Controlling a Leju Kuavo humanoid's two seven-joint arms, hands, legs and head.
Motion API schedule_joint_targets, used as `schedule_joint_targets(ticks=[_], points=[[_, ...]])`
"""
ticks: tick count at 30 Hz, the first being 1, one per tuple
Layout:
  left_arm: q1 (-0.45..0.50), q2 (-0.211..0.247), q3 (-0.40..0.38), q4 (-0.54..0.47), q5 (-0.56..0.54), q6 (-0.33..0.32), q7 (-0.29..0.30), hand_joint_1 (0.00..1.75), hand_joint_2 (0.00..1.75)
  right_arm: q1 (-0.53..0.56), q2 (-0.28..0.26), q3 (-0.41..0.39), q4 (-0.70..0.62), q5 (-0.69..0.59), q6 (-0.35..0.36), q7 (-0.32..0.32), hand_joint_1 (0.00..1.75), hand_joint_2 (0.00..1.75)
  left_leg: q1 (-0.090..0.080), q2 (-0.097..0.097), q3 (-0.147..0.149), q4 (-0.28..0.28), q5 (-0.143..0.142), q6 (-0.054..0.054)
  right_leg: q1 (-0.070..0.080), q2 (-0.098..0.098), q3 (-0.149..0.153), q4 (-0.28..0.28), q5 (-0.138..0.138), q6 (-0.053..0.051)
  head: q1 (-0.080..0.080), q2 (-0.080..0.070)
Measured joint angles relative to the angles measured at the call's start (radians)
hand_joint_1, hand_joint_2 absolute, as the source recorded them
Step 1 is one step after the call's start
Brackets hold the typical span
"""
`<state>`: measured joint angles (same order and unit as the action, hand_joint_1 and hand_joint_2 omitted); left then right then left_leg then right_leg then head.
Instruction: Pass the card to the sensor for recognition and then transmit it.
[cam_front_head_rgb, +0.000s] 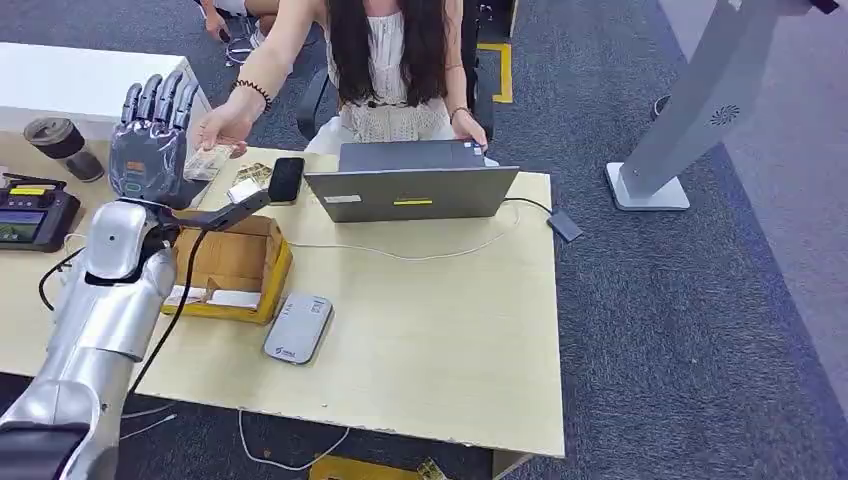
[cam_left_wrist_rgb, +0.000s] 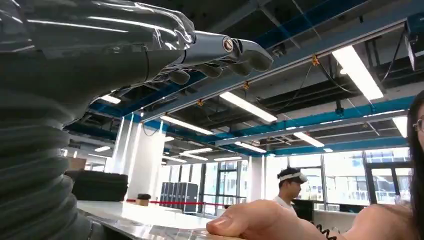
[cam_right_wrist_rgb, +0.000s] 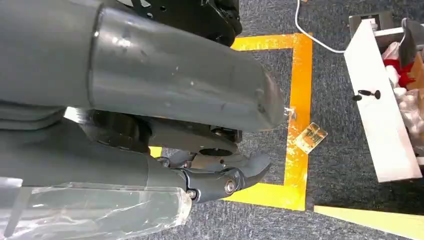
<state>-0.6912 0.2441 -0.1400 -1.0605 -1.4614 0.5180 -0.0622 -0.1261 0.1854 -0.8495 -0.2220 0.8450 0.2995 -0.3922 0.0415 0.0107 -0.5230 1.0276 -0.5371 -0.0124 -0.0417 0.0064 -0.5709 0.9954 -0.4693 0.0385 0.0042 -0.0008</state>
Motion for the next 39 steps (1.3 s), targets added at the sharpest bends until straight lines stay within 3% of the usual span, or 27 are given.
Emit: schedule_joint_targets(ticks=[9,31,39], points=[[0.028,-0.003,-0.004,0.0,0.038,-0.019,-0.032,1.75,1.75,0.004,0.005,0.013,0.0,0.007,0.0,0.001,0.0,0.0,0.0,0.0,0.0,0.0,0.0,0.0,0.0,0.0,0.0,0.0,0.0,0.0,0.0,0.0],[0.075,-0.035,-0.05,-0.002,0.034,-0.018,-0.033,1.75,1.75,0.006,0.005,0.028,0.0,0.02,0.0,0.0,0.0,0.0,0.0,0.0,0.0,0.0,0.0,0.0,0.0,0.0,0.0,0.0,0.0,0.0,0.0,0.0],[0.206,-0.074,-0.103,-0.099,0.044,-0.04,-0.039,1.75,1.75,0.014,0.006,0.028,0.0,0.0,0.0,-0.009,0.0,0.0,0.0,0.0,0.0,0.0,-0.001,0.0,0.0,0.0,-0.001,-0.001,0.0,0.0,0.0,0.0]])
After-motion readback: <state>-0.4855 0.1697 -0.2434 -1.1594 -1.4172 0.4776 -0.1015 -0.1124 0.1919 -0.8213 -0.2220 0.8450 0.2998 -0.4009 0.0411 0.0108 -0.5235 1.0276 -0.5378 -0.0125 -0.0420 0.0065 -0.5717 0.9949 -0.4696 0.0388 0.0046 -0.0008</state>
